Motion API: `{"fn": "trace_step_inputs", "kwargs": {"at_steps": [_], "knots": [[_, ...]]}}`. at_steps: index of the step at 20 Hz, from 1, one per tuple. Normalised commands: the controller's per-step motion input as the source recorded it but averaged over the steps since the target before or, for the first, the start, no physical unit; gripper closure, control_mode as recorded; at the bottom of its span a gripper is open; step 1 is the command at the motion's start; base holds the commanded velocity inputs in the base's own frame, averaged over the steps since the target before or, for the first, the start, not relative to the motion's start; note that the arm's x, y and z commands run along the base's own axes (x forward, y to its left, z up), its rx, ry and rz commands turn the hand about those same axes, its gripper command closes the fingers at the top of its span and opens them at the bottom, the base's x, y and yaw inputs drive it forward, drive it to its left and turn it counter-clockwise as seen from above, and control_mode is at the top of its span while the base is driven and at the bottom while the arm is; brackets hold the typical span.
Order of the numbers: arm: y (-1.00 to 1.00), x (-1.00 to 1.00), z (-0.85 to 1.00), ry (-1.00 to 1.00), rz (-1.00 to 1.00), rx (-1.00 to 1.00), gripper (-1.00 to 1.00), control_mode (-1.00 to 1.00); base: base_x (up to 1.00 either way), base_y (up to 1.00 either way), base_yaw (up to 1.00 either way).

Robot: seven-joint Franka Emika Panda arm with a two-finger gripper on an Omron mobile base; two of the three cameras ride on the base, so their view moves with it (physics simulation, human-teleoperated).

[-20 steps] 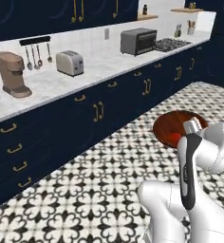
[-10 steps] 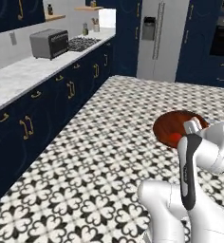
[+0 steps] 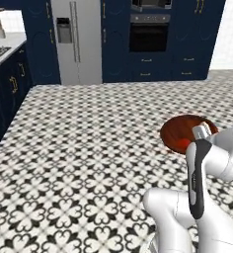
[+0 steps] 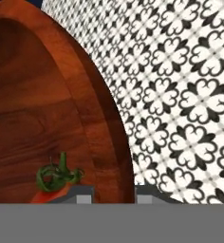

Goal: Pick the tomato from the sink and place it in the bowl. Then pick the bowl and place it in the microwave. Then close the microwave door and press the start button.

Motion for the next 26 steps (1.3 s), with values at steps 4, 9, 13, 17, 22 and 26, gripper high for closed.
{"fn": "trace_step_inputs", "kwargs": {"at_steps": [4,9,13,17,22,26], "knots": [[0.00,0.00,0.00,0.00,0.00,0.00,1.00,1.00,1.00,-0.36,-0.38],[0.00,0.00,0.00,0.00,0.00,0.00,1.00,1.00,1.00,-0.30,-0.13],[0.00,0.00,0.00,0.00,0.00,0.00,1.00,1.00,1.00,-0.41,-0.05],[0.00,0.00,0.00,0.00,0.00,0.00,1.00,1.00,1.00,-0.63,-0.01],[0.00,0.00,0.00,0.00,0.00,0.00,1.00,1.00,1.00,-0.66,0.00],[0.00,0.00,0.00,0.00,0.00,0.00,1.00,1.00,1.00,-0.48,0.03]]}}
